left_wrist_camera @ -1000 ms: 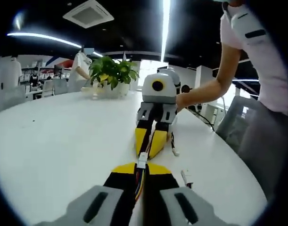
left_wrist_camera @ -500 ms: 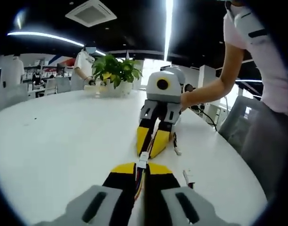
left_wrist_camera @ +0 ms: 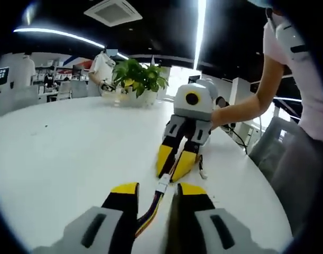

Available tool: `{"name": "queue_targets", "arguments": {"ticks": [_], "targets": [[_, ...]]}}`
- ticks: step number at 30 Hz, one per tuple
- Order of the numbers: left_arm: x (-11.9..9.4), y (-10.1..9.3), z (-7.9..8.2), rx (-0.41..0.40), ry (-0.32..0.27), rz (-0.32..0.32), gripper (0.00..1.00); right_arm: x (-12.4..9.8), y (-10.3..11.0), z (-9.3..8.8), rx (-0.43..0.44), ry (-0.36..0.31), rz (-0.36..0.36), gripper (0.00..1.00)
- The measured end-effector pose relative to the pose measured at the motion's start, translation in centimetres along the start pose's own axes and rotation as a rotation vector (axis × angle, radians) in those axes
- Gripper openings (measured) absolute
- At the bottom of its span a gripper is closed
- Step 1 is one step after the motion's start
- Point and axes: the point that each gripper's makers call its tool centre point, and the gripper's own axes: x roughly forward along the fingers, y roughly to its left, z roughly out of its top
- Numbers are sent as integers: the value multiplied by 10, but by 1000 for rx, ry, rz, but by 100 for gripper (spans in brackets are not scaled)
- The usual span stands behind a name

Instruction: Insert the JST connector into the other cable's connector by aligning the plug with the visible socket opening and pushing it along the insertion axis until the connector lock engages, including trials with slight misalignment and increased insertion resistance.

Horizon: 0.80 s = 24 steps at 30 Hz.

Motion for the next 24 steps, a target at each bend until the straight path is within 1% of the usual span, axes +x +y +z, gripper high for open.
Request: {"name": "queue_targets", "arguments": {"ticks": [1,5,6,9,12,15,17,19,22,24], "targets": [[-1,0,-1,21,13,4,24,0,0,1,0,-1,-3,9],[-8,2,1,14,6,13,24,-2,0,8,5,-27,-9,10],[-10,3,3,7,6,24,25,-2,0,10,8,-31,-10,10],[-14,7,8,-11,-8,49,34,-7,3,21,11,-64,-12,10],[-20,7,17,4,-29,58,33,-11,5,29,7,-81,-12,11],[-26,4,28,12,-54,61,33,-17,9,37,-2,-95,-13,12],[-28,2,32,13,-61,60,33,-21,12,41,-8,-101,-11,13],[-31,-1,36,21,-62,59,33,-25,16,46,-9,-107,-9,14],[-36,-8,41,36,-60,54,33,-34,26,57,-2,-135,4,13],[-38,-11,43,53,-58,50,33,-38,29,60,-14,-135,3,13]]}}
